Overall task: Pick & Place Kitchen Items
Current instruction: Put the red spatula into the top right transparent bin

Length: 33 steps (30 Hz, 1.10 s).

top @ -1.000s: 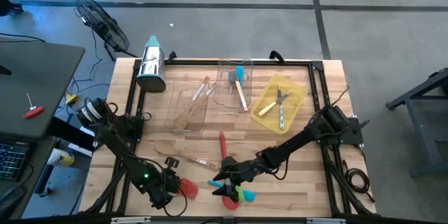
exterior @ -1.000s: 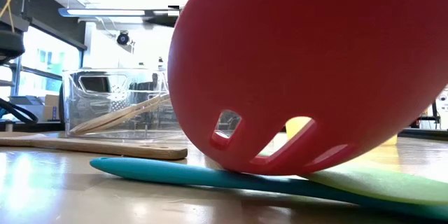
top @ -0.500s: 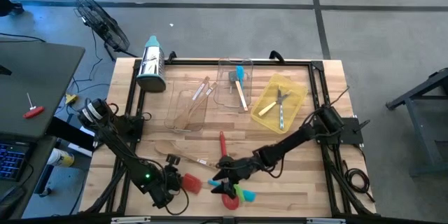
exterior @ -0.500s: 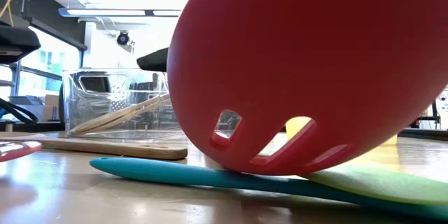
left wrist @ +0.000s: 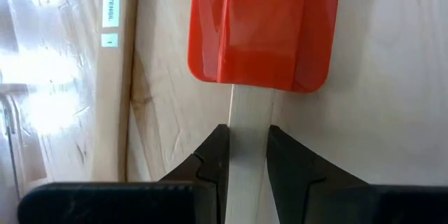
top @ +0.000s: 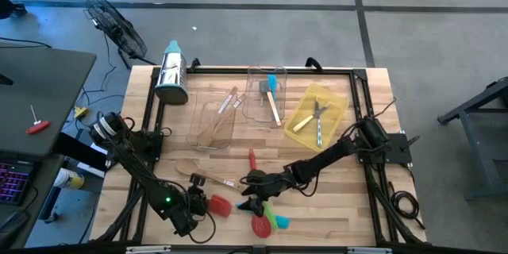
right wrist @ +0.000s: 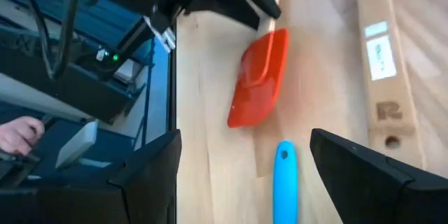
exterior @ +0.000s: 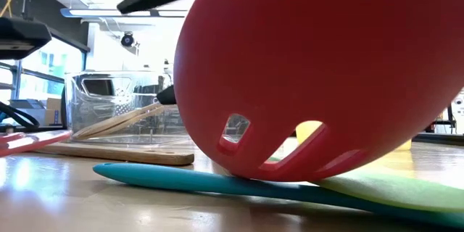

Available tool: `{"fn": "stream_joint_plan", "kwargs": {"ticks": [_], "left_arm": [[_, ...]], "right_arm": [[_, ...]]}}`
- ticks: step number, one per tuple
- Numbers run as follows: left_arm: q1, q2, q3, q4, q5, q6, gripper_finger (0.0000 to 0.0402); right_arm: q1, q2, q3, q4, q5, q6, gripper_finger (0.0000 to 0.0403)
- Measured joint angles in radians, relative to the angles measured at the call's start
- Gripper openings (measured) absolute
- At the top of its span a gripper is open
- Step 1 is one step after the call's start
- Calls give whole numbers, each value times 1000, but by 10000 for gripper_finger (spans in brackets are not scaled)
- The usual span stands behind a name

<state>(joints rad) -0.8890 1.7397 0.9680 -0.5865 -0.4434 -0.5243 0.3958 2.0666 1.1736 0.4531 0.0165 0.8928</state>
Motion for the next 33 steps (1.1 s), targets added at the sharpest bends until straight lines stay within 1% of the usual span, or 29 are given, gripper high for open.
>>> {"fn": "stream_joint_plan", "kwargs": {"ticks": [7, 13, 15, 21, 25, 33], "left_arm": [[0, -2, 11, -9, -50, -2, 66], [0, -2, 67, -68, -122, 12, 66], [0, -3, 85, -94, -130, 17, 66], [0, -3, 100, -102, -177, 22, 66], [9, -3, 100, -103, -243, -10, 66], [66, -3, 100, -88, -245, -25, 66]], "right_arm": [[-13, 0, 0, 7, -42, 5, 310], [-12, 0, 0, 6, -42, 5, 310], [-12, 0, 0, 5, -42, 5, 310], [-12, 0, 0, 6, -29, 5, 310], [-12, 0, 0, 6, -20, 5, 310], [-12, 0, 0, 7, -5, 4, 310]]}}
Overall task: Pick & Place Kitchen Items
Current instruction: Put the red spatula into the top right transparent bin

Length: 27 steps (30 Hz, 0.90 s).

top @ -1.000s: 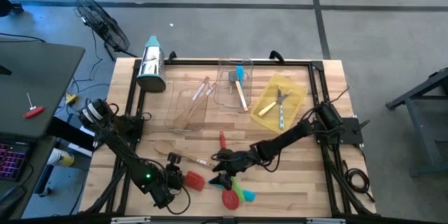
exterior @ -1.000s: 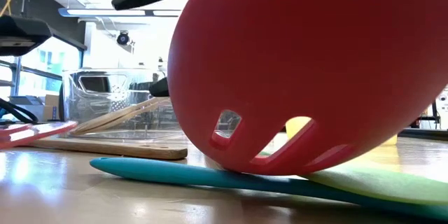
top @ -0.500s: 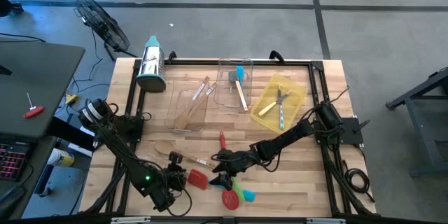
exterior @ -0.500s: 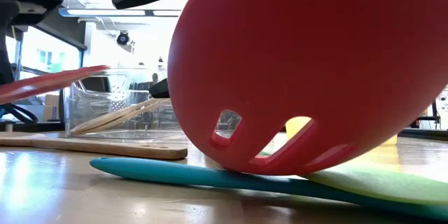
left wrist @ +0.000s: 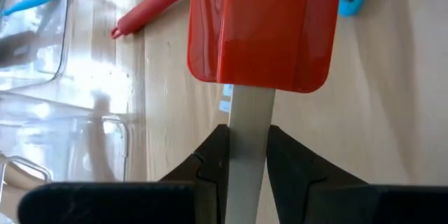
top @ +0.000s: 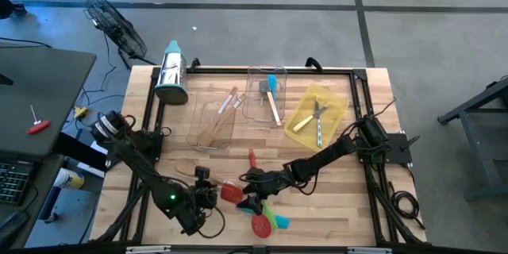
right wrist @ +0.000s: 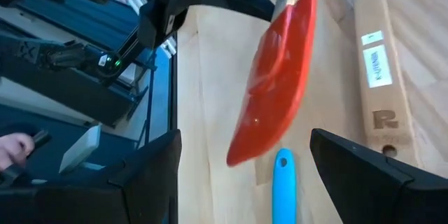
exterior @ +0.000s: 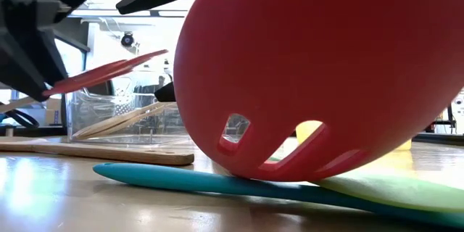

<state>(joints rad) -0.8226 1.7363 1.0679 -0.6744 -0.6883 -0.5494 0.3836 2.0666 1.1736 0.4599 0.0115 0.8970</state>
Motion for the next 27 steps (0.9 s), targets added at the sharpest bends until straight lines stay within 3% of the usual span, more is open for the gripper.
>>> {"fn": "stream_joint_plan", "kwargs": {"ticks": [16, 27], "left_arm": [[38, 0, 54, 1, -43, 47, 66], [72, 0, 54, 41, -48, 72, 66]], "right_arm": [[-34, 0, 0, 54, 69, -11, 308], [-36, 0, 0, 53, 67, -11, 237]]}}
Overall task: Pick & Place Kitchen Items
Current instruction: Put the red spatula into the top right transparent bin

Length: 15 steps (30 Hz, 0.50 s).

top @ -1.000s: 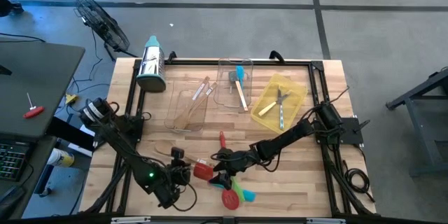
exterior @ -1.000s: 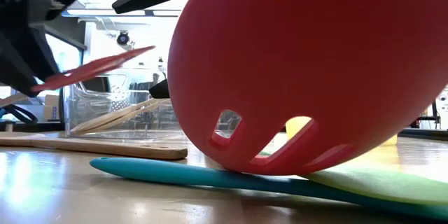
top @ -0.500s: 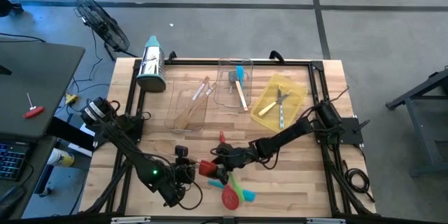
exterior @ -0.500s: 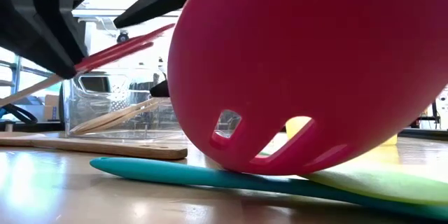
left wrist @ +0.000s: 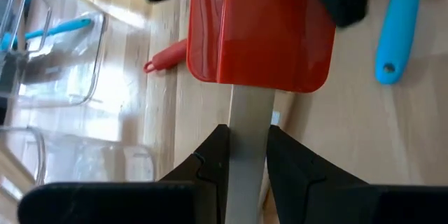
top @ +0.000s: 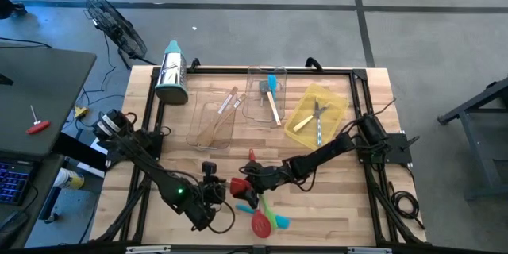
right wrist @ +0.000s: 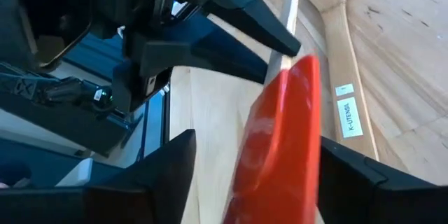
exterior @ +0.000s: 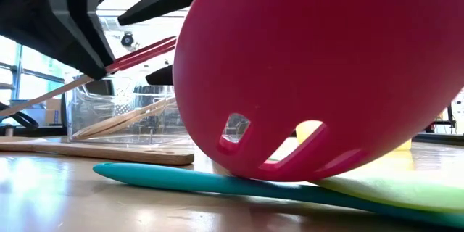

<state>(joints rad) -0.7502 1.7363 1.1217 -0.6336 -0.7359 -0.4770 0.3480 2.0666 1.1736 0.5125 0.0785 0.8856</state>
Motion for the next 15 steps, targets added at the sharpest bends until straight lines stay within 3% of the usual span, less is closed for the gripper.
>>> {"fn": "stream_joint_plan", "kwargs": {"ticks": [15], "left_arm": [[-2, 0, 0, 40, -1, 28, 66]], "right_arm": [[-4, 0, 0, 0, -6, -51, 136]]}}
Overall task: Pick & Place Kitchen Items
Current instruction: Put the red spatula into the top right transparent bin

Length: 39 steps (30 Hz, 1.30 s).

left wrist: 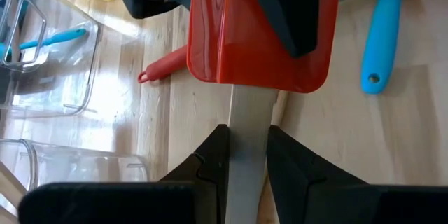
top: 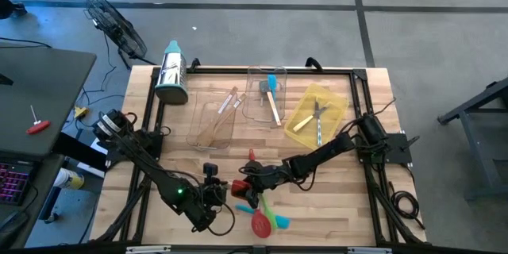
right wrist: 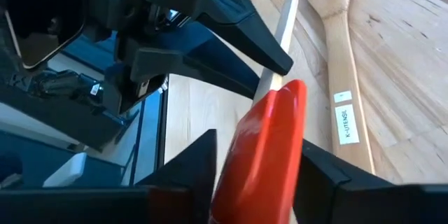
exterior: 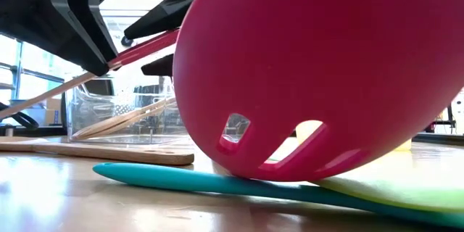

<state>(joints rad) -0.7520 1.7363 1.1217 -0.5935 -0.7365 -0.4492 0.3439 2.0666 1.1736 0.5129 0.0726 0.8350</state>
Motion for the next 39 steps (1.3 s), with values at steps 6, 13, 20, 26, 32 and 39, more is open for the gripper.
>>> {"fn": "stream_joint_plan", "kwargs": {"ticks": [6, 13, 20, 26, 32, 39], "left_arm": [[-1, 0, 0, -4, -9, 2, 64], [-1, 0, 0, 8, -8, -1, 5], [-1, 0, 0, 11, -2, -1, 7], [-2, 0, 41, -40, 2, 33, 9], [-15, 0, 206, -99, -10, 40, 9], [-75, 0, 347, -173, -14, 79, 10]], "right_arm": [[0, 0, 0, -15, -5, -9, 65], [-5, 2, -2, -46, -12, -55, 28], [-3, 2, -2, -46, 0, -74, 28], [18, -6, -2, -26, 30, -105, 28], [57, -52, 2, -108, 141, -161, 28], [121, -178, 2, -264, 333, -237, 28]]}}
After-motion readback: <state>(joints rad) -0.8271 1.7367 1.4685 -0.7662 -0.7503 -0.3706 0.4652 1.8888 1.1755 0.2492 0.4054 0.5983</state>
